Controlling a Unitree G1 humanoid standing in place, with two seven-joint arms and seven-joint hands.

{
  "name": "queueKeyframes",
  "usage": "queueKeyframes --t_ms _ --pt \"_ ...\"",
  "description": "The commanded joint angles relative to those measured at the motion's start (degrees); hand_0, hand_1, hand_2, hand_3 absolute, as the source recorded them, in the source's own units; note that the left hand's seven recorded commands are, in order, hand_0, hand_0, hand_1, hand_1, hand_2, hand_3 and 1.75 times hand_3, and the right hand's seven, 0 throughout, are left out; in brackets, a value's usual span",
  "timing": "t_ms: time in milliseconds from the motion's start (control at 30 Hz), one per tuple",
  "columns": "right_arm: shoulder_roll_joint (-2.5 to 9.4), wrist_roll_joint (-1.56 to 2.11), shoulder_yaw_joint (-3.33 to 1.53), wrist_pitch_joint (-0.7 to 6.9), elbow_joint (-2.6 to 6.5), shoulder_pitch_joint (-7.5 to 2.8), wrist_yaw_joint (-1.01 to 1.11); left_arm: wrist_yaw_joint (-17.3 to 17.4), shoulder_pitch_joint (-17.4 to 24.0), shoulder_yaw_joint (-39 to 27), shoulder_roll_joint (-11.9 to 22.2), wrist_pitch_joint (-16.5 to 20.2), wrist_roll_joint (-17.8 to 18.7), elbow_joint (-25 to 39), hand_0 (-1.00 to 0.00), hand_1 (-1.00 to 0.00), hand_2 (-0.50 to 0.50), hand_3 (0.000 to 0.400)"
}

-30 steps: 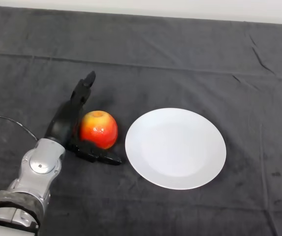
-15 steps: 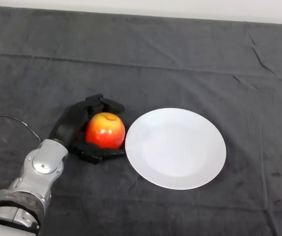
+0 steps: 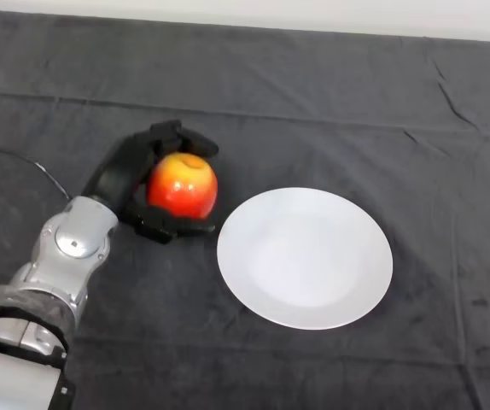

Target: Move the apple to the plate

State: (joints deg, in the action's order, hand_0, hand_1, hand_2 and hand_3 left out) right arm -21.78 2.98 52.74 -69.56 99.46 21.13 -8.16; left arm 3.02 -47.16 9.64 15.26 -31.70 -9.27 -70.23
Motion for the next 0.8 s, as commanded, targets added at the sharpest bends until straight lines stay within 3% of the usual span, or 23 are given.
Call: queueKeyframes --t_ms 33,333,800 --pt "7.62 -0.12 0.56 3.83 6.07 -6.41 -0.12 -1.3 -3.1 0.1 1.0 0.5 -1.1 1.6 -1.0 -1.0 0.0 0.4" --pt "7.63 -0.12 0.57 3.84 6.06 -6.41 -0.13 -5.5 -3.5 2.1 -3.5 -0.4 -2.4 4.7 -1.0 -1.0 0.0 0.4" --pt "7.63 -0.11 0.55 3.85 6.04 -6.41 -0.14 -5.0 -1.8 8.7 -7.9 -3.1 -0.8 7.4 -1.0 -1.0 0.0 0.4"
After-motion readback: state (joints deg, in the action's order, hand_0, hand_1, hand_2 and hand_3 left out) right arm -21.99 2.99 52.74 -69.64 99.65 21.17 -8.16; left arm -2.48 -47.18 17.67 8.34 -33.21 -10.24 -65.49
